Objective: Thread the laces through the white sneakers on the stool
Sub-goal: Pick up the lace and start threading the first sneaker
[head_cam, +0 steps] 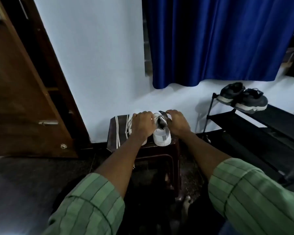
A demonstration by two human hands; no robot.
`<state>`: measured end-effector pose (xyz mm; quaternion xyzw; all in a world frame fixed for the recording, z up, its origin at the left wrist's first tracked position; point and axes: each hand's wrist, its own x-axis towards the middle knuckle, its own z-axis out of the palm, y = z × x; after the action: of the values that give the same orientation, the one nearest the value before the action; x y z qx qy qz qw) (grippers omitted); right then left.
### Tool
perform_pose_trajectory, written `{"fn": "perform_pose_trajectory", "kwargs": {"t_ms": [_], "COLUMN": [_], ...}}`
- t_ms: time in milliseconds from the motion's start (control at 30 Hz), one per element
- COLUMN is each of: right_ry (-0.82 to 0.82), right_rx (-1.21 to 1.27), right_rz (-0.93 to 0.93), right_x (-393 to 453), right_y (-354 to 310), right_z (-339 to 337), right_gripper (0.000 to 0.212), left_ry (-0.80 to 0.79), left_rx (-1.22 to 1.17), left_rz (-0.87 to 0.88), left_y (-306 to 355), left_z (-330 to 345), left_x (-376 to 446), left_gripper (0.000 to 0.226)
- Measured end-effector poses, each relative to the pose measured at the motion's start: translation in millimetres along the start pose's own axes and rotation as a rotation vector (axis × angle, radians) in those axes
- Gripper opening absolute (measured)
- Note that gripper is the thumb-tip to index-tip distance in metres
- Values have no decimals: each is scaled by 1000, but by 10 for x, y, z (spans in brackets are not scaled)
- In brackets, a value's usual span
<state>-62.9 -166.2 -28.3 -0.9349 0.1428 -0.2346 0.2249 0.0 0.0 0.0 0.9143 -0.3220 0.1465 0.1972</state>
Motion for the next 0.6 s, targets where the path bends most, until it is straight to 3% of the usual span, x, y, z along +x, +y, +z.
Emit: {"fn": "perform_pose_trajectory", "kwargs": {"t_ms": [100, 200, 600], "right_ry": [102, 56, 42], "right_rx": [188, 281, 657], "right_rz": [130, 214, 224], "right_x": [148, 240, 318], "right_y": [148, 280, 517], "right_z": [124, 305, 517], "right_gripper": [20, 15, 12], "left_ry": [-28, -68, 13], "left_rx": [4, 10, -225], "left_rz": [20, -30, -43], "left_y": [-8, -41, -262], "left_z": [166, 372, 613], "left_x": [216, 418, 671], "left_gripper": [24, 20, 14]}}
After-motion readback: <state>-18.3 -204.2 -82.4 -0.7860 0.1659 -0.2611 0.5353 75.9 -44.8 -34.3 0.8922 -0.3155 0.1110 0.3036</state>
